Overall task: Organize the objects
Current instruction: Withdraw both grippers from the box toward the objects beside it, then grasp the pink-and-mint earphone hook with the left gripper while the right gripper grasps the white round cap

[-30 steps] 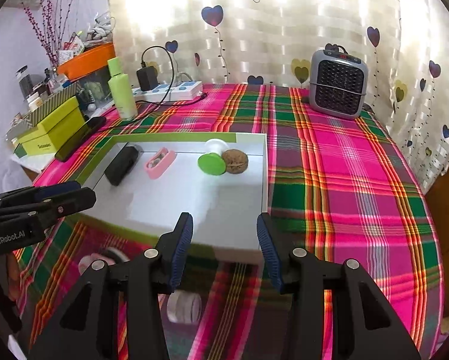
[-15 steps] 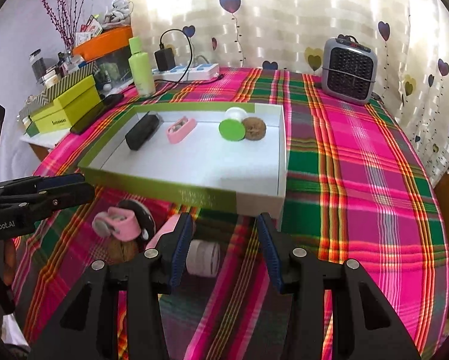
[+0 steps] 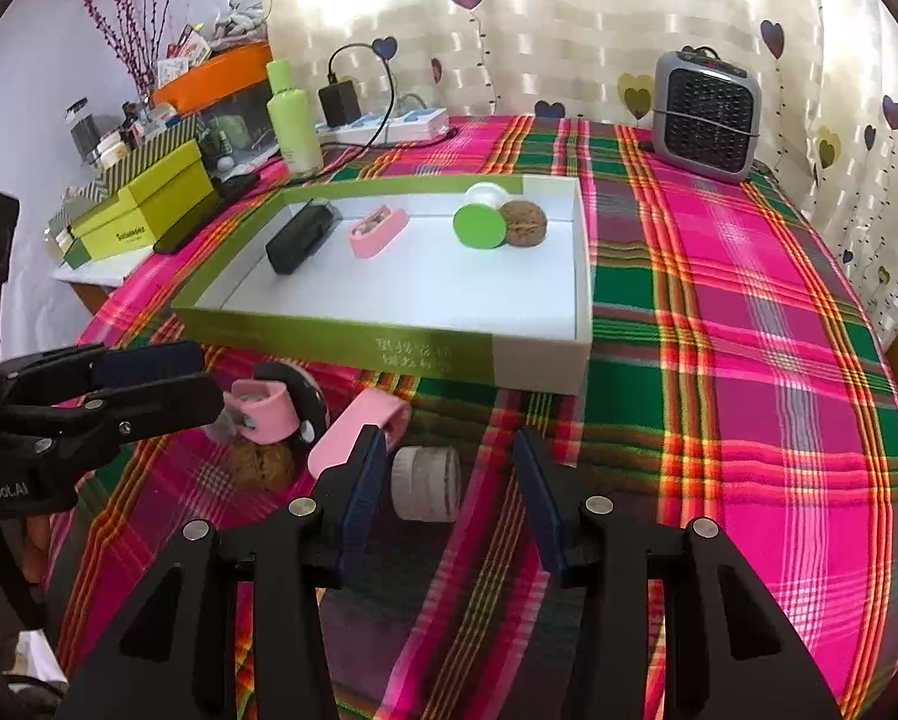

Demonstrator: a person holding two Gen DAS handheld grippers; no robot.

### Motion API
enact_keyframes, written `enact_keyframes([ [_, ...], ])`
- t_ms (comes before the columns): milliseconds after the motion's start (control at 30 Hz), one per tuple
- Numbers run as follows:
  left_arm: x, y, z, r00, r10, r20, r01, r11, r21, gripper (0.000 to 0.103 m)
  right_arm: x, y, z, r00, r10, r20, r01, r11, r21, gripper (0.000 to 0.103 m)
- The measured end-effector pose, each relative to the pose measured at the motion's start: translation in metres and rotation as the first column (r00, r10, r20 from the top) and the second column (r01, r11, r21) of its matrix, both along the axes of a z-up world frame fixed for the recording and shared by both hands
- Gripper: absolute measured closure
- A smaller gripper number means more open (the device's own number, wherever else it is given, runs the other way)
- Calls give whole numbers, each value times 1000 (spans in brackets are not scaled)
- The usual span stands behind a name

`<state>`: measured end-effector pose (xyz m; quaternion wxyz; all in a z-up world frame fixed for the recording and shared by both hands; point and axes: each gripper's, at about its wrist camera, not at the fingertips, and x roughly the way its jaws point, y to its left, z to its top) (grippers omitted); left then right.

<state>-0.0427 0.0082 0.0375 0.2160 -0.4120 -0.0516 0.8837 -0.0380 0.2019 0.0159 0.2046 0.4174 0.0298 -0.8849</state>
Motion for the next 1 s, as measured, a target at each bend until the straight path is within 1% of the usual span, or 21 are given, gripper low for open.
enact_keyframes([
  [467, -8, 8, -8, 1000, -19, 17, 19, 999, -29, 55, -2, -3, -10, 999, 4, 42, -4, 1000, -4, 57],
  [633, -10, 14, -13, 999, -31, 29, 32, 999, -39, 55, -1, -2, -9, 999, 3, 34, -3, 1000, -2, 57],
  [800, -11, 18, -14, 999, -39, 36, 40, 999, -32, 55, -2, 2, -10, 999, -9, 32, 10, 1000, -8, 57],
  [933, -8, 21, -12, 998, -62, 31, 63, 998, -11, 55, -2, 3, -9, 1000, -10, 26, 11, 1000, -9, 66],
  [1000, -7, 23, -12, 997, -68, 33, 69, 998, -10, 55, -1, 3, -9, 1000, -10, 25, 10, 1000, -9, 68],
])
